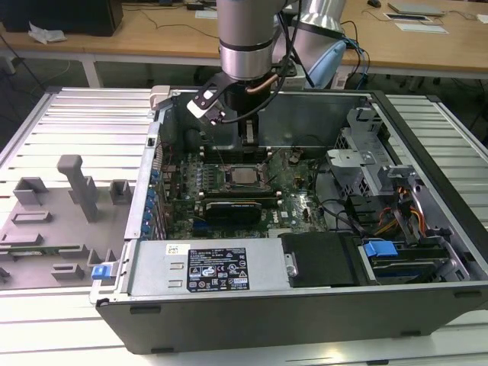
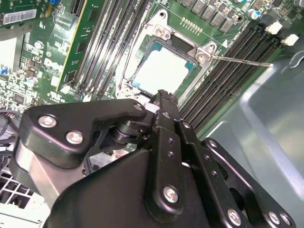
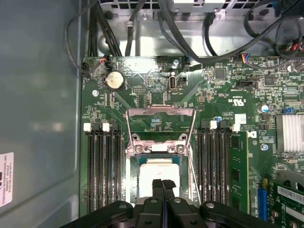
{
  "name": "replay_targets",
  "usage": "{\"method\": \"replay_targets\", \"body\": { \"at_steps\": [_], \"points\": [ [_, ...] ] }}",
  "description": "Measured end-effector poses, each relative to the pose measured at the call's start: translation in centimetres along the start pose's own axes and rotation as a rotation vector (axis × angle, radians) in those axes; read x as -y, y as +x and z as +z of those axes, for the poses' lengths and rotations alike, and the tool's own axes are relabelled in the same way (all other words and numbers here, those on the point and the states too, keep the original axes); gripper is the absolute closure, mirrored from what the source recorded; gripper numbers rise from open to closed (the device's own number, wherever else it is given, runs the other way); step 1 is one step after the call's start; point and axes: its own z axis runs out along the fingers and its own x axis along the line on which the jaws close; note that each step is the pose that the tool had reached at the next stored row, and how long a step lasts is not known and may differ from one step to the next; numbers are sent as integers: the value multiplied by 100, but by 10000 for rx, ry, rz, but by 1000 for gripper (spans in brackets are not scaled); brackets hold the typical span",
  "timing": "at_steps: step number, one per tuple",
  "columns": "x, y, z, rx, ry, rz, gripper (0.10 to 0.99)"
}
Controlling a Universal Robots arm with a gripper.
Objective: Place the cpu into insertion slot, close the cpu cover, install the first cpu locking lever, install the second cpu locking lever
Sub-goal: 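Place the cpu into insertion slot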
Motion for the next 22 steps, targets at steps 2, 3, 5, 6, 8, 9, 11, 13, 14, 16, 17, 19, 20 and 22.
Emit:
{"method": "replay_targets", "body": {
  "at_steps": [2, 3, 5, 6, 8, 9, 11, 13, 14, 16, 17, 19, 20, 22],
  "points": [
    [0, 0, -1, 1, 0, 0, 980],
    [-1, 0, -1, 2, 44, 0, 980],
    [-11, 0, 0, 5, 400, 5, 980],
    [-10, 0, 0, 7, 414, 4, 980],
    [-32, 0, 4, 3, 435, 3, 980],
    [-41, 0, 4, 4, 437, 3, 980],
    [-50, 0, -2, 9, 446, 3, 980],
    [-52, 0, -25, 13, 444, 2, 980],
    [-52, 1, -25, 12, 443, 2, 980],
    [-52, 0, -27, 13, 444, 3, 980],
    [-52, 0, -27, 13, 445, 3, 980],
    [-52, 0, -28, 13, 444, 3, 980],
    [-52, 0, -28, 13, 444, 3, 980],
    [-52, 0, -29, 13, 444, 3, 980]
  ]
}}
